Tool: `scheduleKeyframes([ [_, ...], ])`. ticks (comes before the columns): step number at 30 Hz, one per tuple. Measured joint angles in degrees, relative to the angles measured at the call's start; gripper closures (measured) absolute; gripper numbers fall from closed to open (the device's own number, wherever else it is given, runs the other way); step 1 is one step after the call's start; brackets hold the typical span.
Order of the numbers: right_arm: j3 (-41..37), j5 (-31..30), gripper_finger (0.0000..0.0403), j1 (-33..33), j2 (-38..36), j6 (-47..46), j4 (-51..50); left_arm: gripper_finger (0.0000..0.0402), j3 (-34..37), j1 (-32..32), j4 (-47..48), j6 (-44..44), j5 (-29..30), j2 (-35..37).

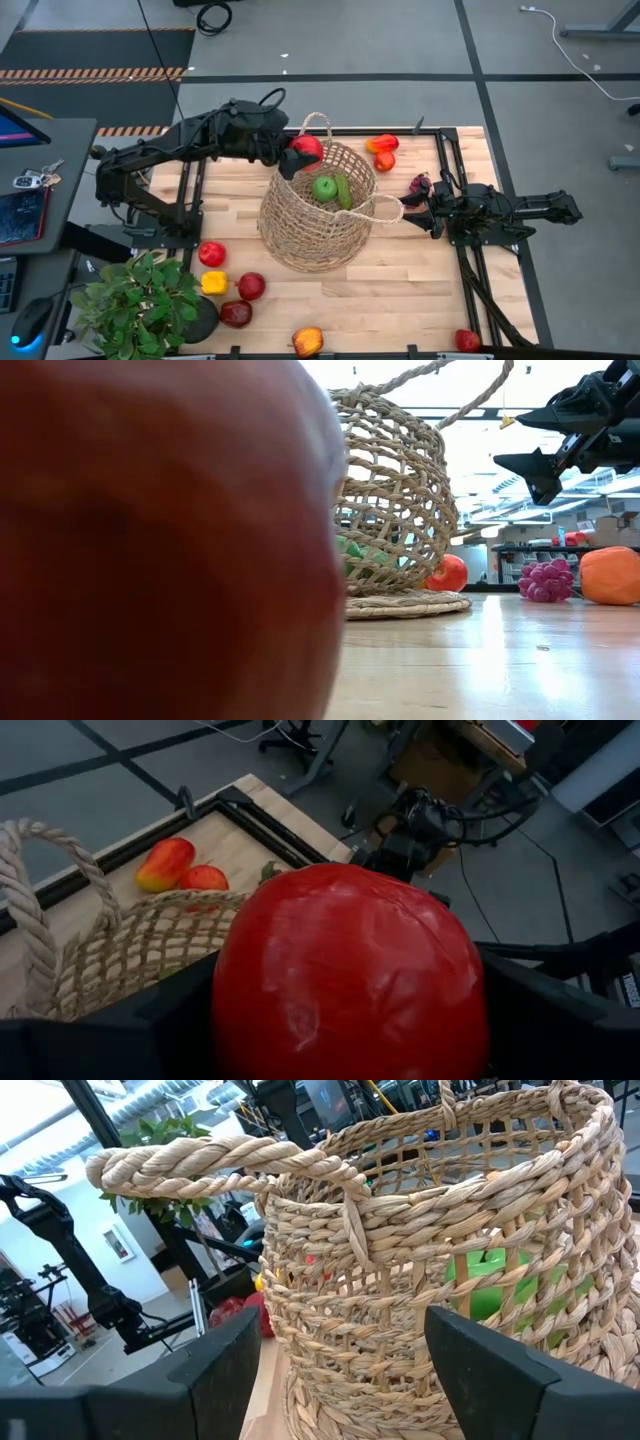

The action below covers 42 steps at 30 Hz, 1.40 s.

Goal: Build produce basket
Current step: Put the red apple into the basket

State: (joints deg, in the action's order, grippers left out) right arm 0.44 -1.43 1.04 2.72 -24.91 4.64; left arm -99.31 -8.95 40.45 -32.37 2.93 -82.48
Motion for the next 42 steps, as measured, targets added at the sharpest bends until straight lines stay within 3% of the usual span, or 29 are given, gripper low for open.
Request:
scheduleKeyframes([
  [7,0.0,0.0,0.0118,0.0,0.0,0.0,0.0,0.0049,0.0,0.0,0.0,0.1,0.0,0.0],
  [12,0.0,0.0,0.0118,0.0,0.0,0.0,0.0,0.0049,0.0,0.5,-0.7,8.0,0.1,-1.1],
  [20,0.0,0.0,0.0118,0.0,0.0,0.0,0.0,0.0049,-0.9,2.9,-5.4,18.1,-0.1,-8.6],
  [26,0.0,0.0,0.0118,0.0,0.0,0.0,0.0,0.0049,-8.4,2.3,0.9,25.6,2.9,-15.9],
  [30,0.0,0.0,0.0118,0.0,0.0,0.0,0.0,0.0049,-14.6,2.4,6.2,37.7,11.4,-21.5],
  [34,0.0,0.0,0.0118,0.0,0.0,0.0,0.0,0.0049,-15.9,2.8,7.0,58.7,20.0,-25.3],
  [38,0.0,0.0,0.0118,0.0,0.0,0.0,0.0,0.0049,-15.8,3.2,8.7,77.8,21.1,-28.1],
  [42,0.0,0.0,0.0118,0.0,0.0,0.0,0.0,0.0049,-15.5,4.2,13.0,88.5,21.1,-30.5],
])
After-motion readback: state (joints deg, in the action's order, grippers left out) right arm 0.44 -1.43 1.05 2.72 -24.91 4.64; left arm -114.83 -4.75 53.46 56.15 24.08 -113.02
